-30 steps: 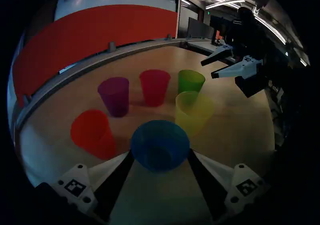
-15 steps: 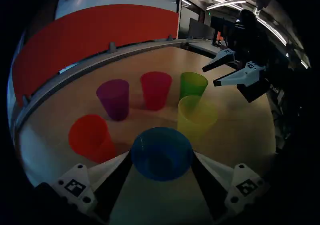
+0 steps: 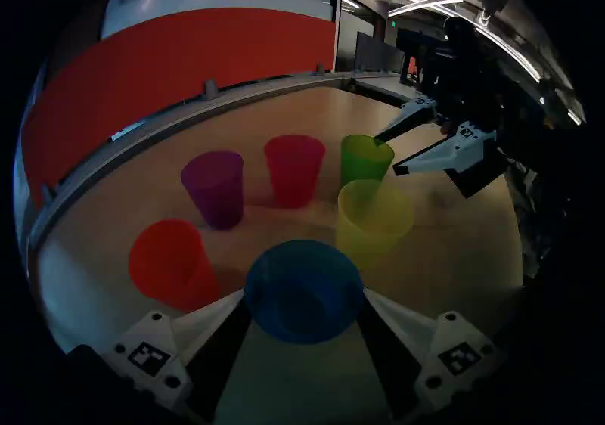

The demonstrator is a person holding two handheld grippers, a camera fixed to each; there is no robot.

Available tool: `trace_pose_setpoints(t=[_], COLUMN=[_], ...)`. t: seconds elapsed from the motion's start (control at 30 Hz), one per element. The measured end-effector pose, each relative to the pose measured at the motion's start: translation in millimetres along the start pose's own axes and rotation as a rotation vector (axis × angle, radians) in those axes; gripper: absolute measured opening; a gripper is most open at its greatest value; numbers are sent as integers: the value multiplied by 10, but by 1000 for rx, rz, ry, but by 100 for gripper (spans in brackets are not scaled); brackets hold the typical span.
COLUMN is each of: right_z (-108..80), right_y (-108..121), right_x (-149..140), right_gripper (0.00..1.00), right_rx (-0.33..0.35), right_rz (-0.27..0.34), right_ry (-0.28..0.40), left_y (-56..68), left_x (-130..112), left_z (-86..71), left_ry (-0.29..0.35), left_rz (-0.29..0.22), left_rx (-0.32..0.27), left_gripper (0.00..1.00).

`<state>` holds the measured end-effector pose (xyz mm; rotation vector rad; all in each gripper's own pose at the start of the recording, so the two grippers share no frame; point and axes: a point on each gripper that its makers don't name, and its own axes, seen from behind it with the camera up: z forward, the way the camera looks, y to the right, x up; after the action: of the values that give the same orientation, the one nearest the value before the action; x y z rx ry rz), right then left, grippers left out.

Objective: Pour water

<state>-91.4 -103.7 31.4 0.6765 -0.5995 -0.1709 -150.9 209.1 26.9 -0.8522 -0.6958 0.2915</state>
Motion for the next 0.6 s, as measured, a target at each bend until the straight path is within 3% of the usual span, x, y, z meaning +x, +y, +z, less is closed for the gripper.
trace_pose_setpoints(t=[0.6], right_z=[379], right_y=[-45], right_x=[100], right_gripper=[100], right_rx=[11], right_rz=[-27], right_ry=[0], left_y=[-38], left_x=[-1], left_z=[-2], left_ry=[4], left_rz=[-6], left_rx=[9], left_gripper=[87])
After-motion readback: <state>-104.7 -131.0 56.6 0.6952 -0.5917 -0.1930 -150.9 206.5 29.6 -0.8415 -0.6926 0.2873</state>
